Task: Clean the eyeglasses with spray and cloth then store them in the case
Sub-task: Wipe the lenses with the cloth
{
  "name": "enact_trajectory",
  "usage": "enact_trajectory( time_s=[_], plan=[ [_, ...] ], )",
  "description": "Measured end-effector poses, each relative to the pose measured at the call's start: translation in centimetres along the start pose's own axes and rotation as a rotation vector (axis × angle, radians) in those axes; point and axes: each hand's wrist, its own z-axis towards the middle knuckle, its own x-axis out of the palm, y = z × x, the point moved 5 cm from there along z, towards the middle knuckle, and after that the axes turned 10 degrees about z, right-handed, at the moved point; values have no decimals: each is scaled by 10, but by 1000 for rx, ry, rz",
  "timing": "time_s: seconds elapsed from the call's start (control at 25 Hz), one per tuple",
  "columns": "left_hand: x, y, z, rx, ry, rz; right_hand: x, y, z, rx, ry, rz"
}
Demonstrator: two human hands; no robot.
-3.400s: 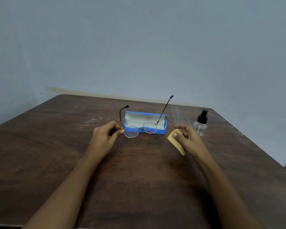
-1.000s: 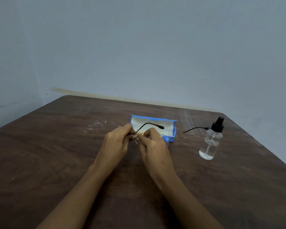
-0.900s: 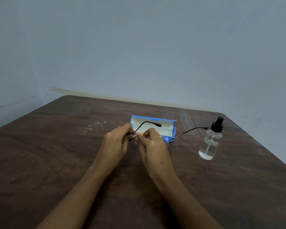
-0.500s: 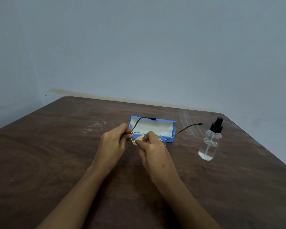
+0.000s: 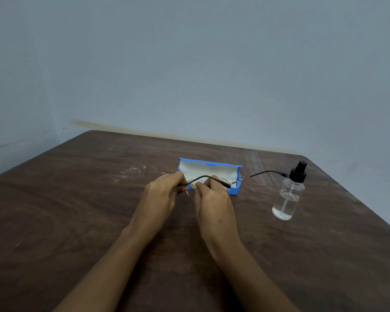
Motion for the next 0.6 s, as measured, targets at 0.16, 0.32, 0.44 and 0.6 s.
enact_trajectory(
  time_s=[0.16, 0.32, 0.44, 0.6],
  plan=[
    [-1, 0, -1, 14, -13, 2, -1, 5, 1, -123, 0, 101],
    [-2, 5, -2, -22, -38, -13, -3, 9, -2, -180, -14, 129],
    [-4, 6, -2, -42, -73, -26, -6, 11, -5, -214, 5, 110],
    [-6, 14, -2, -80, -110, -35, -8, 11, -10, -253, 87, 57]
  ],
)
